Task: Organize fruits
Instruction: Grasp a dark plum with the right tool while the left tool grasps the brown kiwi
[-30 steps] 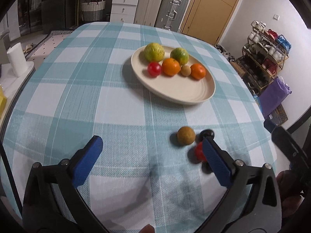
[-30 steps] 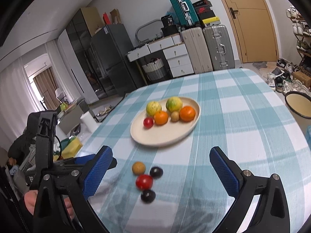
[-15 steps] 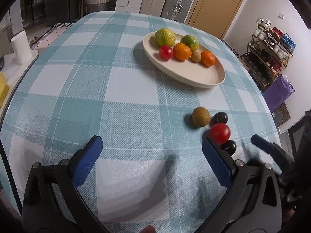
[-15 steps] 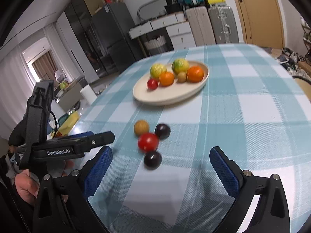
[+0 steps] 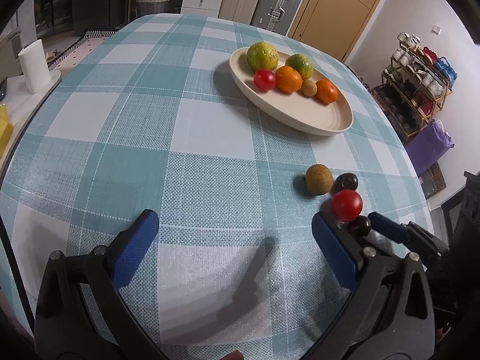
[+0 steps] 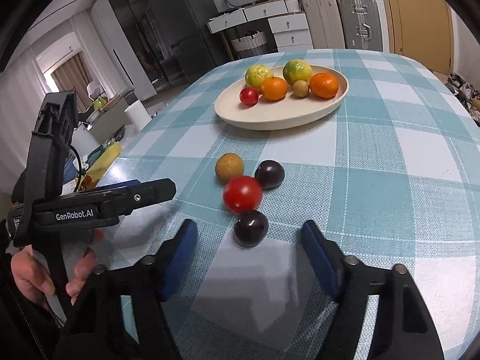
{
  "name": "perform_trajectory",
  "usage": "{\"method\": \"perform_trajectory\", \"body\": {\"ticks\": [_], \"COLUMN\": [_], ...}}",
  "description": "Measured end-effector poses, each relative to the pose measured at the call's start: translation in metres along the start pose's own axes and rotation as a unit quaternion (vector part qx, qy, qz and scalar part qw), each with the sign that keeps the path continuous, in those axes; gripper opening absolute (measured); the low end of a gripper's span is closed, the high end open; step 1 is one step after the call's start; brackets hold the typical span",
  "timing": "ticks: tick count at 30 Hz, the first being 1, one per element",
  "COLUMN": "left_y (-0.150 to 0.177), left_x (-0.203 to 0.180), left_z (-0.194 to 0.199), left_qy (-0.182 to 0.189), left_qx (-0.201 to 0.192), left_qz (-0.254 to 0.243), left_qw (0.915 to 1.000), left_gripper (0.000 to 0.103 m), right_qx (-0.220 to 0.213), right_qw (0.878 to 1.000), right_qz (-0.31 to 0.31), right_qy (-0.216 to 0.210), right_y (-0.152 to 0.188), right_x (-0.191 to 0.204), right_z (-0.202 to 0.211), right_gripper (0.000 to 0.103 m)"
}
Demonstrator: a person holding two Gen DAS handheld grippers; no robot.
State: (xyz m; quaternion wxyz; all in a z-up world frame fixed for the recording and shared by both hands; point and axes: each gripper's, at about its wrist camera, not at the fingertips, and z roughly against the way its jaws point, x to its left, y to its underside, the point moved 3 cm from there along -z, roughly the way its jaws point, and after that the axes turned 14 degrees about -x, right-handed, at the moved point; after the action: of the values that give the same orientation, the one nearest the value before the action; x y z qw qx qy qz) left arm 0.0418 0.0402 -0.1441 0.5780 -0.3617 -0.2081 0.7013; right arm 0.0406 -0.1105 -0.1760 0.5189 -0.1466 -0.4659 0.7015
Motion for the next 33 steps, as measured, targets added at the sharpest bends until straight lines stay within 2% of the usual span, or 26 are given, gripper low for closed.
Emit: {"method": "perform_trajectory", "body": {"ticks": [4, 6, 17, 23, 30, 33], "left_y": [0.000, -0.001, -0.005, -0.014, -0.020, -0.021], "left_x": [0.000, 0.001, -0.002, -0.016, -0.034, -0.041], "left_z": [0.000, 0.000, -0.007, -0.013, -0.028, -0.033], "left_qy": [0.000, -0.001, -0.001, 0.008, 0.003, 0.007], "left_qx": [0.001, 0.001, 0.005, 0.004, 0.008, 0.009], "left_qz": [0.000, -0.001, -0.005, -0.016, -0.037, -0.042], "left_qw": [1.0000, 1.0000, 1.0000, 0.9998, 0.9993, 0.9990], "left_gripper": [0.102, 0.102, 0.102, 0.101, 0.101, 0.101], "right_qx": [0.006, 0.009, -0.017, -0.035, -0.056, -0.043], "right_qw": [1.000, 1.000, 1.000, 0.999, 0.998, 0.998], "right_qz": [0.013, 0.012, -0.007, -0.016, -0.032, -0.037], "right_qy": [0.009, 0.011, 0.004, -0.005, -0.011, -0.008], "right_y": [0.000, 0.000, -0.002, -0.008, -0.018, -0.021], "right_x": [0.002, 0.001, -0.009, -0.017, -0.031, -0.037], "right_z": [-0.004, -0.005, 0.005, 0.014, 0.024, 0.019], "right_gripper": [0.044, 0.026, 0.024, 0.024, 0.024, 0.024]}}
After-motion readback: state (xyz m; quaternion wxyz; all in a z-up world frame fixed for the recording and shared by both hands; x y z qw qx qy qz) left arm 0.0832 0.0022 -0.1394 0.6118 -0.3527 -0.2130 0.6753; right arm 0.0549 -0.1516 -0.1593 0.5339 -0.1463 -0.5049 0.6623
